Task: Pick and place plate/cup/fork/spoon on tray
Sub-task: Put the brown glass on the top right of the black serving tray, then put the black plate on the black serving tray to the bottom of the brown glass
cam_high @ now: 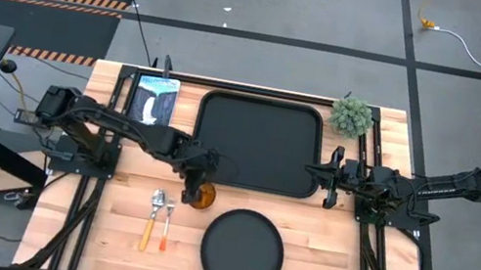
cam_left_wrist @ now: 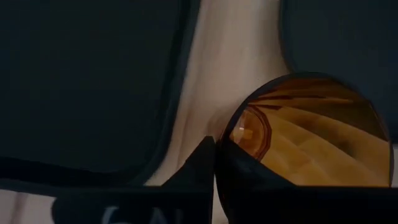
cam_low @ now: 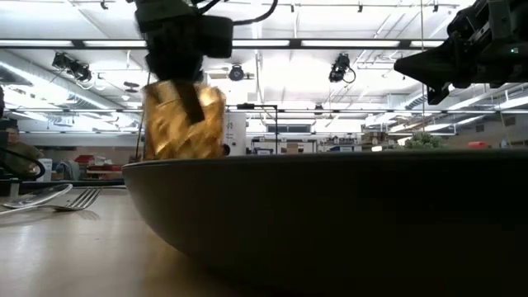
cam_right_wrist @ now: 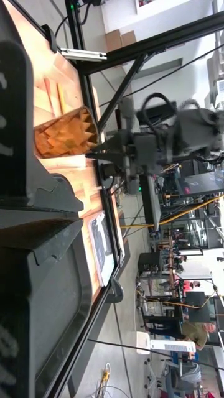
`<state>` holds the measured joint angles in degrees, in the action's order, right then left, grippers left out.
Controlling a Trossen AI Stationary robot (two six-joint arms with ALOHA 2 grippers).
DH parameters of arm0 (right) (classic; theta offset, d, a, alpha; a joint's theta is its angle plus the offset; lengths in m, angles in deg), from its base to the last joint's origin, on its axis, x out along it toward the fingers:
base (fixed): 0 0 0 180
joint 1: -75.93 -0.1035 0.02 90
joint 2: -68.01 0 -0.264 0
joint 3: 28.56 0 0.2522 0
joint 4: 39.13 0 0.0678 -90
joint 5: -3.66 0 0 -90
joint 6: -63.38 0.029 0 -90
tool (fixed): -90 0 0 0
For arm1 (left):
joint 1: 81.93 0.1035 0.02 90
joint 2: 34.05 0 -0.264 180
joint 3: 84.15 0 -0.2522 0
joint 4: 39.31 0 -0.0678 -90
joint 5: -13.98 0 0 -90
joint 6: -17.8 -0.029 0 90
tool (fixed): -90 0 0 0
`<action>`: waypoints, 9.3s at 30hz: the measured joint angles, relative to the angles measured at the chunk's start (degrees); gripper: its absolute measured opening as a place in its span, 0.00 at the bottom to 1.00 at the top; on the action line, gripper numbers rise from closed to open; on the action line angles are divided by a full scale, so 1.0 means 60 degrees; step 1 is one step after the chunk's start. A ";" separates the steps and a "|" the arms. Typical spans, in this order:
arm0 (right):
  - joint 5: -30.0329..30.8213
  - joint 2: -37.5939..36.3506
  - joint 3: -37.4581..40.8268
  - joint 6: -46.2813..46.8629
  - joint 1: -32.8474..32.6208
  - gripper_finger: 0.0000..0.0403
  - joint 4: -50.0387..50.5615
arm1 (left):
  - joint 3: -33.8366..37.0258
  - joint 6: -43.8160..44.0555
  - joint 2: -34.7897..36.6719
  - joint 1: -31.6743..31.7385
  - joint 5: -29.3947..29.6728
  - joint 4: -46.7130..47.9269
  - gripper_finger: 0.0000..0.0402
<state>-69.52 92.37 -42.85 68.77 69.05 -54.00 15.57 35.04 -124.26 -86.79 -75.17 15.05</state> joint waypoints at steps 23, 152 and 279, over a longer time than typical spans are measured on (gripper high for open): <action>0.0000 0.0000 0.0000 0.0000 0.0003 0.08 -0.0002 | -0.6597 -0.4337 -0.4945 0.3954 0.0253 -0.0771 0.05; 0.0000 -0.0004 0.0003 0.0004 0.0000 0.08 0.0000 | -0.8198 -0.4476 -0.6936 0.4447 0.0639 -0.1218 0.53; -0.0030 0.0000 0.0003 0.0004 0.0000 0.08 -0.0003 | -0.8199 -0.5956 -0.6563 0.1390 -0.1713 0.4277 0.34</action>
<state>-69.70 92.37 -42.84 68.79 69.05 -54.01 -33.63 -0.70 -163.64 -78.45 -85.45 40.72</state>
